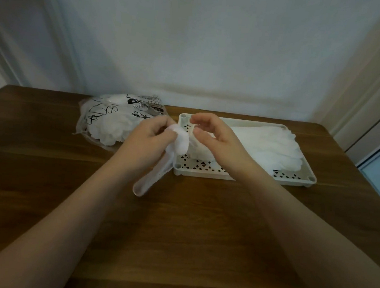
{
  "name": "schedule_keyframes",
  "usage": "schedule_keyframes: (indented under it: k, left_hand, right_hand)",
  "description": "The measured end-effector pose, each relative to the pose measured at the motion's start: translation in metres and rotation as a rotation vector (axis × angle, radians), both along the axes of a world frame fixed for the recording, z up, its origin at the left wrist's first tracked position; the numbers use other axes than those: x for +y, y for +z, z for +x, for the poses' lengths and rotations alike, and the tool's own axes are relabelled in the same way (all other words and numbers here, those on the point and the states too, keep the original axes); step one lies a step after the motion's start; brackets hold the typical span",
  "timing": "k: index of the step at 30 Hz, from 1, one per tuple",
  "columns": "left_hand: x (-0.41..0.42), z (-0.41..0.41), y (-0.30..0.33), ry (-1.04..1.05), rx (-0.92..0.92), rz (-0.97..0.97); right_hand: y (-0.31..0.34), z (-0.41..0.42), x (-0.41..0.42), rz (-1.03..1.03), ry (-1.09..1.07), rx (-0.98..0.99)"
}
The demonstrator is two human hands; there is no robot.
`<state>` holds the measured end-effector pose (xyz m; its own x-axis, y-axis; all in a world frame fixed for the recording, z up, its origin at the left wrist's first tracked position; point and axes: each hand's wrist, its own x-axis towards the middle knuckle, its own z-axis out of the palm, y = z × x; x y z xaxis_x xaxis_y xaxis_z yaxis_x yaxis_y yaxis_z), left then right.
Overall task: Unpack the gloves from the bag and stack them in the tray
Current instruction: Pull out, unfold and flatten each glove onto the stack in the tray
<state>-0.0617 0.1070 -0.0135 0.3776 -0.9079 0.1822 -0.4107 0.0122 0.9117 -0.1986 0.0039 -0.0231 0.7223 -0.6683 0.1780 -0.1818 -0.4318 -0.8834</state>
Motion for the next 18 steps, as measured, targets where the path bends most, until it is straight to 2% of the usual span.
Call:
schedule_keyframes:
  k: [2, 5, 8, 11, 13, 18]
  left_hand:
    - [0.0, -0.007, 0.011, -0.059, 0.256, -0.045]
    - [-0.005, -0.013, 0.021, -0.129, 0.612, -0.087]
    - [-0.013, -0.014, 0.019, -0.069, 0.682, -0.05]
    - [-0.014, -0.019, 0.013, -0.042, 0.85, 0.08]
    - [-0.014, -0.024, 0.008, -0.178, 0.887, 0.146]
    - [-0.009, -0.028, -0.001, -0.429, 0.777, 0.218]
  right_hand:
    - [0.003, 0.0, 0.002, 0.17, 0.052, -0.056]
    - [0.011, -0.004, 0.004, 0.298, 0.139, -0.109]
    - [0.019, -0.008, 0.007, 0.374, 0.082, -0.22]
    - [0.022, -0.013, 0.004, 0.387, 0.01, -0.284]
    - [0.024, -0.016, 0.002, 0.46, 0.005, -0.332]
    - [0.029, -0.025, -0.006, 0.665, -0.11, -0.469]
